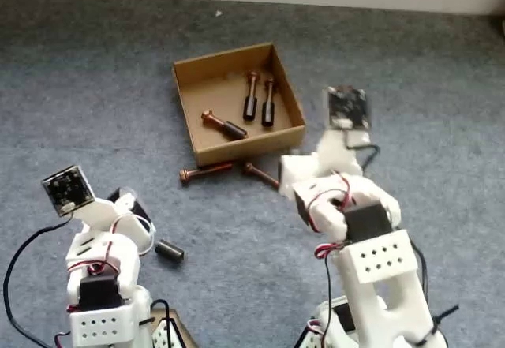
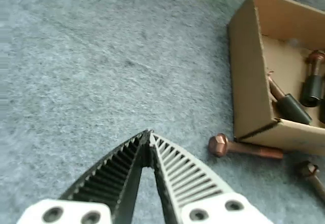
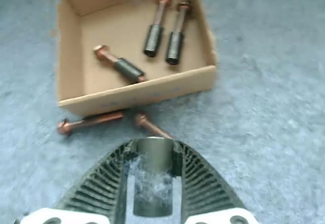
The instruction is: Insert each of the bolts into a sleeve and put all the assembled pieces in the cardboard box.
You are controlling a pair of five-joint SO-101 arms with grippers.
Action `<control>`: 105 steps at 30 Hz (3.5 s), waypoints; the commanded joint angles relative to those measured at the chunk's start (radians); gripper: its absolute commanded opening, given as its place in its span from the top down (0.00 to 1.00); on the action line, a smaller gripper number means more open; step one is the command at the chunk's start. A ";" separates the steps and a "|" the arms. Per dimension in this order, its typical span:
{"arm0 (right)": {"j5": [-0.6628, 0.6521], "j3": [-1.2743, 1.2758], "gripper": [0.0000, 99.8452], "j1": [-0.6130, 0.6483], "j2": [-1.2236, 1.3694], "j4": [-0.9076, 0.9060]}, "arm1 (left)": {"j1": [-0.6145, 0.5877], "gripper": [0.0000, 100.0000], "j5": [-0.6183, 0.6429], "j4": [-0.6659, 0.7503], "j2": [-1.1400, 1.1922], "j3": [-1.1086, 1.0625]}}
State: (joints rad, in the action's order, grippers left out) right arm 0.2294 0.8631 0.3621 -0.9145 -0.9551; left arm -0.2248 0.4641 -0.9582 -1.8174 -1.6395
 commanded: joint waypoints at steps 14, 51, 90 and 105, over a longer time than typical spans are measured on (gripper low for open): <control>0.146 0.320 1.00 -0.298 0.048 0.530 | 0.263 0.99 -0.002 -0.292 0.343 0.611; 0.146 0.397 1.00 -0.394 0.048 0.691 | 0.670 0.71 0.493 -0.031 2.072 1.425; 0.138 0.398 1.00 -0.386 0.041 0.688 | 0.720 1.00 0.362 -0.304 1.968 1.558; -0.071 0.441 1.00 -0.130 -0.130 0.490 | 0.607 1.00 0.124 0.041 1.333 0.978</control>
State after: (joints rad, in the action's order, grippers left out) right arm 0.2217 1.2820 0.1519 -0.9283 -0.4335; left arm 0.4335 0.6713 -1.0779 -0.3092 -0.5209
